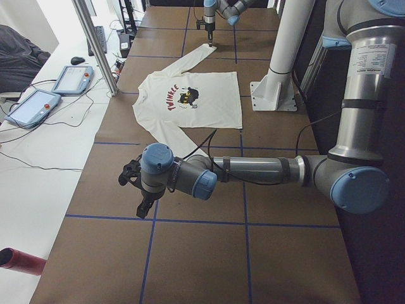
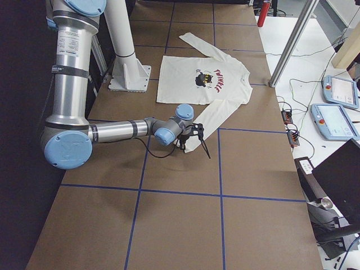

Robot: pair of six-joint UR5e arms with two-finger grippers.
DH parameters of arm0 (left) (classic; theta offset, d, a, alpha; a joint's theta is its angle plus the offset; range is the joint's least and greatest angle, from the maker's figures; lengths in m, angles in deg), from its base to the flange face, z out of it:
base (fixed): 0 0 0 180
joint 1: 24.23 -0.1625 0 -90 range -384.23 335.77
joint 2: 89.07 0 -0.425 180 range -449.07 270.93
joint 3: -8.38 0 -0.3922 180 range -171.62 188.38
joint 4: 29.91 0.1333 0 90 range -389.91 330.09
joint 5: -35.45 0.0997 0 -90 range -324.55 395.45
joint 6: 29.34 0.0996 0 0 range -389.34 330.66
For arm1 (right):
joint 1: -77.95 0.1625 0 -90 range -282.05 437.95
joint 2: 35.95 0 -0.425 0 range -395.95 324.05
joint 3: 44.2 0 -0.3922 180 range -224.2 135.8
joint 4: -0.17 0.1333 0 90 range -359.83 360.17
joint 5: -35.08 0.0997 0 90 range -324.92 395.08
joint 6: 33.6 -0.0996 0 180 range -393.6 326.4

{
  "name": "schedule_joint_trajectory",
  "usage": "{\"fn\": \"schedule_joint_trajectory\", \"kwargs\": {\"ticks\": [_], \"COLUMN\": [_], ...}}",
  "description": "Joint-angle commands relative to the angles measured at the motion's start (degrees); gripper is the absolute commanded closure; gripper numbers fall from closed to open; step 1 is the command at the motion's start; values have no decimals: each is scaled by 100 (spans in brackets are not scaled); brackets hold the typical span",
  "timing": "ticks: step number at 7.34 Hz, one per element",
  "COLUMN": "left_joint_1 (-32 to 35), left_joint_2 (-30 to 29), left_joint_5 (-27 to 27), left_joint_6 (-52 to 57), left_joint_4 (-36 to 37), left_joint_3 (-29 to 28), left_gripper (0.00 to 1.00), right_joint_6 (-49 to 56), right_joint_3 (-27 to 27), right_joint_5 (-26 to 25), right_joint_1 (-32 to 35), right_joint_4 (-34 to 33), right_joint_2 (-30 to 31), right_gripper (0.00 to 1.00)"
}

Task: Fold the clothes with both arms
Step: 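Lift the sleeve with the right gripper and lay it across the shirt body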

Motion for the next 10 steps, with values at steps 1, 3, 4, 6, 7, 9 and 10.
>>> {"fn": "schedule_joint_trajectory", "kwargs": {"ticks": [1, 3, 4, 6, 7, 9, 10], "left_joint_1": [5, -3, 5, -3, 5, -3, 5], "left_joint_2": [0, -35, -44, -44, -44, -44, -53], "left_joint_5": [0, 0, 0, 0, 0, 0, 0], "left_joint_6": [-9, -35, -44, -44, -44, -35, -35], "left_joint_4": [1, 1, 1, 1, 1, -8, 1], "left_joint_3": [0, -8, -8, -8, -17, -78, -87], "left_gripper": [0, 0, 0, 0, 0, 0, 0], "right_joint_6": [-1, -167, -221, -448, -624, -984, -960], "right_joint_3": [-286, -404, -177, 866, 1410, 3277, 4202], "right_joint_5": [11, 38, 29, 64, 90, 125, 117], "right_joint_1": [49, 268, 391, 480, 497, 480, 402], "right_joint_4": [23, 5, 5, 5, 14, 23, 49], "right_joint_2": [-109, -939, -1606, -3362, -4232, -6452, -7169], "right_gripper": [100, 100, 100, 100, 100, 100, 100]}}
